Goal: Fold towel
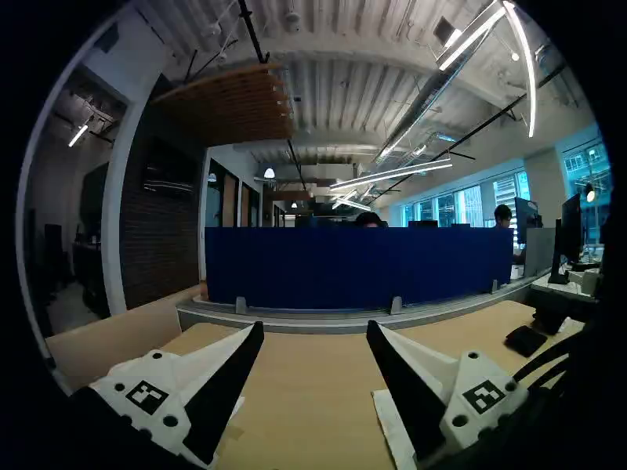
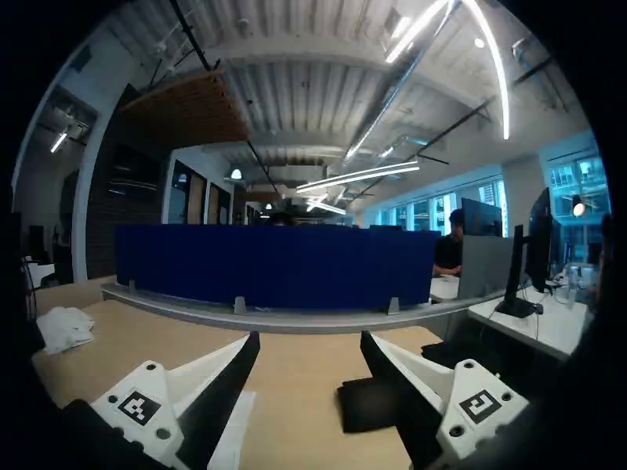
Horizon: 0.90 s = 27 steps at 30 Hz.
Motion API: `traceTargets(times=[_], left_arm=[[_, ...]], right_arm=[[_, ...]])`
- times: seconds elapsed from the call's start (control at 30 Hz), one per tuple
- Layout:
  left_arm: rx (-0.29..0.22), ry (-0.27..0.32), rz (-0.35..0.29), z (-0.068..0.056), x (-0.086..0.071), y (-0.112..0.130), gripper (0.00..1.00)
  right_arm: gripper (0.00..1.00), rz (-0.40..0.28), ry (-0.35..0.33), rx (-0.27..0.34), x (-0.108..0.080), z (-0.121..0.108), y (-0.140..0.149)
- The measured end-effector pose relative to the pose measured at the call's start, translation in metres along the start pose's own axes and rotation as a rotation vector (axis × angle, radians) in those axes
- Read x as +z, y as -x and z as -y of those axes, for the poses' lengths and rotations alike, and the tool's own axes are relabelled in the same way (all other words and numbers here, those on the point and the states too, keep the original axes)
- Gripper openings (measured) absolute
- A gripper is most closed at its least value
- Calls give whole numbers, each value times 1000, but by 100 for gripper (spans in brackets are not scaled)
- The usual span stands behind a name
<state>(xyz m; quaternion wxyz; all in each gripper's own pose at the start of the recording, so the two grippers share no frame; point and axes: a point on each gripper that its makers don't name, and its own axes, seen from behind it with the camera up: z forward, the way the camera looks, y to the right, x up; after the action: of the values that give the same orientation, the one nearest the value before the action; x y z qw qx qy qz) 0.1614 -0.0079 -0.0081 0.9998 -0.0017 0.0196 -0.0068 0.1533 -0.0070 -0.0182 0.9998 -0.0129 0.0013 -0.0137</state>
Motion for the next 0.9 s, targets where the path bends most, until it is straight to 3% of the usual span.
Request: traceTargets(times=[0.17, 0.47, 0.67, 0.9], left_arm=[[4, 1, -1, 3, -3, -29, 97], [21, 17, 13, -1, 1, -48, 97], [46, 80, 53, -16, 2, -47, 97], [103, 204, 129, -42, -1, -37, 98]], right_arm=[[100, -1, -2, 7, -1, 1, -29], [100, 15, 0, 9, 2, 0, -46], [100, 63, -62, -15, 2, 12, -46], [100, 147, -191, -49, 0, 35, -35]])
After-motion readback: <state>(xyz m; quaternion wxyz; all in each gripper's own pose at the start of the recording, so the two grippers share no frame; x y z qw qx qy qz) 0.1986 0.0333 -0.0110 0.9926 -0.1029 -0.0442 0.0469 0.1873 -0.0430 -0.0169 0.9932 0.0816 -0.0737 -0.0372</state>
